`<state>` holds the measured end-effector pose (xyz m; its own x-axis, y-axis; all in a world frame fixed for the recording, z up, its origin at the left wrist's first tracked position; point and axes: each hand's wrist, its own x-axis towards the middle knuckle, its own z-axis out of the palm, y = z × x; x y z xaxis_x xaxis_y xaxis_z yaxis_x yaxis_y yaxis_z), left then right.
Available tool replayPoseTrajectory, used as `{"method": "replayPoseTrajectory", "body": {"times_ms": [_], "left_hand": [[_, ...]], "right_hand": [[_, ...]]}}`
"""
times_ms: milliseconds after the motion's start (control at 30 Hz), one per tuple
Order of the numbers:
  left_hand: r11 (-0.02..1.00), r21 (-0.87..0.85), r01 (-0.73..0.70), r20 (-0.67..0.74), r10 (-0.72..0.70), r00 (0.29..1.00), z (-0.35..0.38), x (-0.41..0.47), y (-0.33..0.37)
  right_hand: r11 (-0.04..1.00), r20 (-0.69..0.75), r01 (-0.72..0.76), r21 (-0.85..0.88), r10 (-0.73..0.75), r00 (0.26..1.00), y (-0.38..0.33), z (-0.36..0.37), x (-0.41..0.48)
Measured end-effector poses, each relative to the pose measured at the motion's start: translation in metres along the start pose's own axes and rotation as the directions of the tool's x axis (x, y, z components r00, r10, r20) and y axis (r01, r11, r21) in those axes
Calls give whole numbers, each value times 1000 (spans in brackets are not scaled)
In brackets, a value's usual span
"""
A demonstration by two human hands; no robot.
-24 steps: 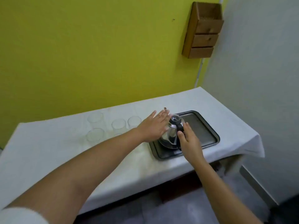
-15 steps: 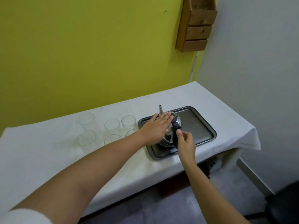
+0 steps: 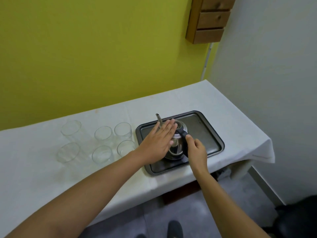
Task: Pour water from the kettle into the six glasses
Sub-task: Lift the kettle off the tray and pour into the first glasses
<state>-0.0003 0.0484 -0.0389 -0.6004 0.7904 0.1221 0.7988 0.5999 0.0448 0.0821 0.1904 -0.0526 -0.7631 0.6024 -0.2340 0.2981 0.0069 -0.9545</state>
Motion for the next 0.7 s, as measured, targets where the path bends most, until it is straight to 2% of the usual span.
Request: {"method": "replayPoseTrajectory", "body": {"times_ms": [133,300,533,700], "left_hand": [[998,-7,55,-31,-55,998,6,11,15],[988,-63,143,-37,-146,989,11,16,24],[954,-138,267,-89,-280,956,-2,22,31],[936,-160,313,-222,-343,913,-34,21,26]], "right_hand": [[991,13,-59,118,58,998,-6,-8,25],[961,114,-124,247,99,989,-9,-17,47],[958,218,-80,276,19,976,-29,-15,60],[955,280,-36,296,-50,959,-61,-3,63]]}}
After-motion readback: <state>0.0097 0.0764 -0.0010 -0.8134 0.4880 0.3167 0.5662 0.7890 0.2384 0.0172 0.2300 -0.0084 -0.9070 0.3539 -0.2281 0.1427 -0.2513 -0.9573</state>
